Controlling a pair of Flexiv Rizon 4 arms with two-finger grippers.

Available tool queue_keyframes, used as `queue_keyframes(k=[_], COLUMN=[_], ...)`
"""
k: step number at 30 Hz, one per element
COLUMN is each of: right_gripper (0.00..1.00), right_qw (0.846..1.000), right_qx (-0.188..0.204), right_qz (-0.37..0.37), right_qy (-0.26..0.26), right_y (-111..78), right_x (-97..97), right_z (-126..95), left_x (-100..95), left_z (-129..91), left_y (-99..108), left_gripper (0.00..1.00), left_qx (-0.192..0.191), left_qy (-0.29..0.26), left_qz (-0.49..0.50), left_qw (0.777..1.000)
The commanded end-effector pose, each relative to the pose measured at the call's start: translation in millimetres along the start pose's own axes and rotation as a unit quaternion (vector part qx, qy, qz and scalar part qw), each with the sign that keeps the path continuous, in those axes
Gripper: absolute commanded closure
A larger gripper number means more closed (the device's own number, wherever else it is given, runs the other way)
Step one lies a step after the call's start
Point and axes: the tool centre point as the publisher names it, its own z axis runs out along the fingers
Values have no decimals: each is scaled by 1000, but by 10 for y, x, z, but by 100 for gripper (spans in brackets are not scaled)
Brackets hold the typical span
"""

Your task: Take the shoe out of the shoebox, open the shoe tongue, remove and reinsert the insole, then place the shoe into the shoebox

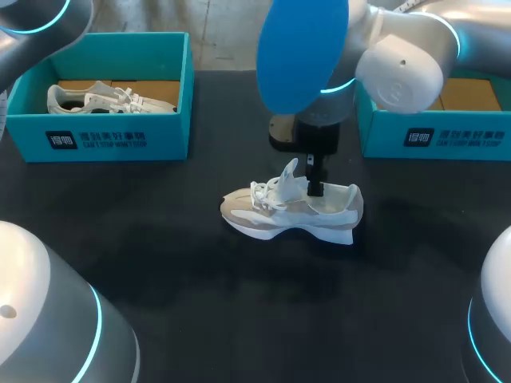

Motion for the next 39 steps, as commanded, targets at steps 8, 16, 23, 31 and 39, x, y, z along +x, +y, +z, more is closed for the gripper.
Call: queue_keyframes(k=[8, 16, 23, 31, 39], right_gripper=[0, 0, 0, 0, 100], right_qw=[1000, 1000, 1000, 999, 999], right_qx=[-10, -10, -16, -22, -24], right_qz=[-6, -20, -21, -14, -8], right_qy=[-1, -1, 9, 23, 21], right_y=[135, 191, 203, 225, 236], right_x=[-155, -269, -270, -247, -267], right_z=[169, 299, 477, 643, 683], left_x=[-4, -4, -4, -4, -4], left_z=[1, 1, 1, 1, 1], left_y=[3, 3, 3, 3, 3], left_gripper=[100, 100, 100, 100, 100], left_qx=[0, 0, 0, 0, 0], left_qy=[0, 0, 0, 0, 0], left_qz=[0, 0, 0, 0, 0], left_qw=[1000, 1000, 1000, 1000, 1000])
